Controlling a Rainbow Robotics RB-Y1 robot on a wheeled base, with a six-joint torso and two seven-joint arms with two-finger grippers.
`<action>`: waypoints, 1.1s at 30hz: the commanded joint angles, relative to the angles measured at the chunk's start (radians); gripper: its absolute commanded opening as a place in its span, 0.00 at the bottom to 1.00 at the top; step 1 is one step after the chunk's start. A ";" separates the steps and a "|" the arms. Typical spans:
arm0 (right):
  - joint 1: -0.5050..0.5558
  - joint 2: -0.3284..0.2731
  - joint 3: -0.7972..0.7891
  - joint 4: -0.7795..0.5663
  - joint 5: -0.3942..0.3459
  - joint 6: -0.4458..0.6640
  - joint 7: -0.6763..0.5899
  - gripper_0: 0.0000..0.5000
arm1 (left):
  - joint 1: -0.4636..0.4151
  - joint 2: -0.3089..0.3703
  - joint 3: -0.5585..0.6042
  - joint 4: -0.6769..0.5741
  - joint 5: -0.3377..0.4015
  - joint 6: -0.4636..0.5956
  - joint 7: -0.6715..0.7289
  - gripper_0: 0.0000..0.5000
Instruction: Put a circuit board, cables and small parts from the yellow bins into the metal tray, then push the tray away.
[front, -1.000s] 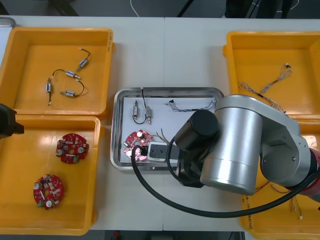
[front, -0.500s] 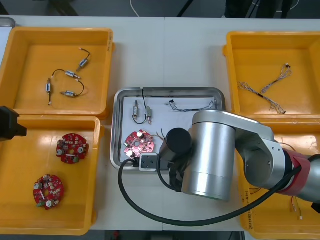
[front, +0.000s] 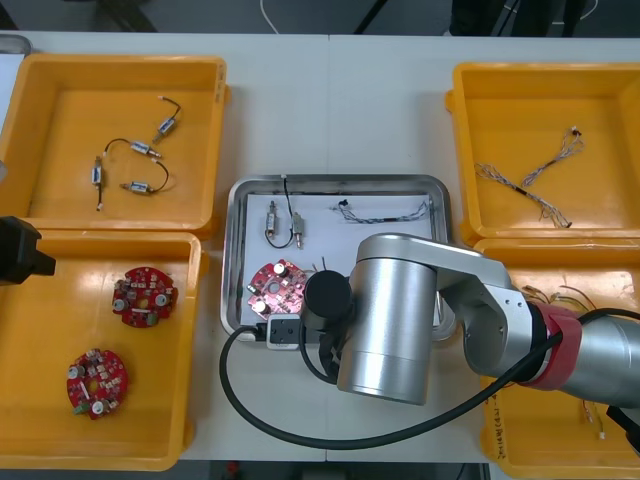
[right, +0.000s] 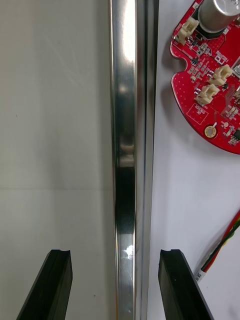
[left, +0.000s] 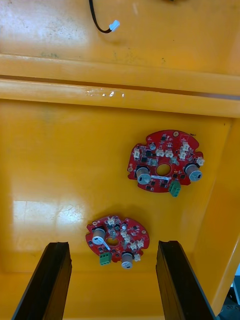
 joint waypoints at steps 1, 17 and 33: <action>-0.030 0.020 0.030 0.001 0.023 -0.022 -0.027 1.00 | 0.022 0.042 0.033 -0.028 0.009 0.007 -0.038 1.00; -0.028 0.054 0.052 0.055 0.058 -0.048 -0.053 1.00 | 0.022 0.042 0.033 -0.028 0.009 0.007 -0.038 1.00; -0.028 0.065 0.084 0.093 0.092 -0.081 -0.075 0.92 | 0.022 0.042 0.033 -0.028 0.009 0.007 -0.038 1.00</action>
